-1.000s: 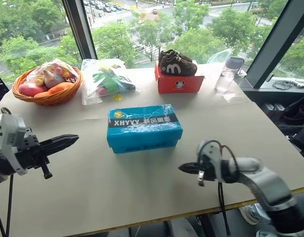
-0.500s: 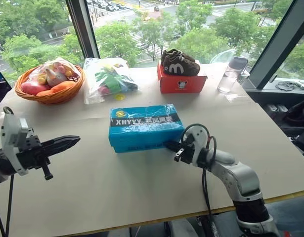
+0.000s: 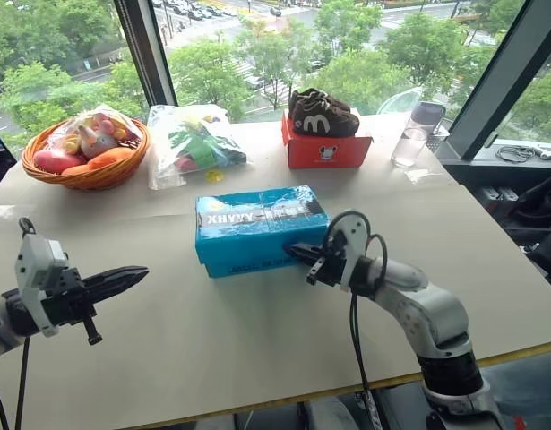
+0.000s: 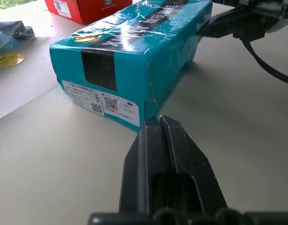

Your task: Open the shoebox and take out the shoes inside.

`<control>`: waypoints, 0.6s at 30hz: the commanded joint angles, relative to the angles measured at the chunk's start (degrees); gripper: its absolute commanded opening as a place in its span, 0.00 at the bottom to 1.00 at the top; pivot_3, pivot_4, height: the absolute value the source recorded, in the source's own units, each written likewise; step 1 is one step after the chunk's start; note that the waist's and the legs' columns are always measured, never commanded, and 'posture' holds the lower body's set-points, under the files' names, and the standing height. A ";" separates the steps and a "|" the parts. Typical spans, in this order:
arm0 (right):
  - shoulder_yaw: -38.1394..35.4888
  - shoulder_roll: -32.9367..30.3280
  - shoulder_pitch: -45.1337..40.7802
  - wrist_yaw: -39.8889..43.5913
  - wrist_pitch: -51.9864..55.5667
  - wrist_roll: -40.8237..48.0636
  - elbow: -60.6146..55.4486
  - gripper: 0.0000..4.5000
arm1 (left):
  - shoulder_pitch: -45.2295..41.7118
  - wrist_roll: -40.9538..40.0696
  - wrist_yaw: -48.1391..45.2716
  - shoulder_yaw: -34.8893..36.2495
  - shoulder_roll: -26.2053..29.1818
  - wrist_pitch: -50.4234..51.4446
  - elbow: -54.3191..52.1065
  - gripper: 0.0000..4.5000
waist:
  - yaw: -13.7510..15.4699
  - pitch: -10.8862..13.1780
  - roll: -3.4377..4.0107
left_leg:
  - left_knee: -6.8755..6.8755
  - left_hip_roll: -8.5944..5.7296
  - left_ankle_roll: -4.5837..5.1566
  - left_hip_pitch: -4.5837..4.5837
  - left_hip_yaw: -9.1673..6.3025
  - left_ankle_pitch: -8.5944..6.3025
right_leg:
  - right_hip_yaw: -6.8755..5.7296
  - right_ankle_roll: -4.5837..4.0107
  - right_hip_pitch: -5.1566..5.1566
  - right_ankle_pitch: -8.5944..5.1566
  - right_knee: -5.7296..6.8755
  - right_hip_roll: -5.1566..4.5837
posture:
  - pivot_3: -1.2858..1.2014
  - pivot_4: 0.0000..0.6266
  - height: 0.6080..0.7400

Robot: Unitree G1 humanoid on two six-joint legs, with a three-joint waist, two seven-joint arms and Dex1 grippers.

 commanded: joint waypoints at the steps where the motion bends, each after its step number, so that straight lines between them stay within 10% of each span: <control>1: -1.41 -0.70 -2.80 0.56 -0.84 1.78 -1.88 0.00 | -0.05 -0.99 0.19 1.17 0.13 -0.67 -1.56 0.01 | -0.06 0.00 0.00 | 0.00 0.00 0.00 -0.01 0.00 0.00 | 0.00 0.00 0.00 0.00 0.00 0.00 | 0.52 0.24 1.00; 18: -1.19 -2.19 -18.94 8.19 -7.57 1.35 12.02 0.00 | 1.41 -2.12 2.85 1.82 -0.46 0.46 -5.26 0.01 | -0.46 0.01 0.01 | -0.02 0.00 0.00 -0.08 -0.01 0.00 | -0.01 -0.25 -0.08 0.14 0.01 0.00 | 0.52 0.24 1.00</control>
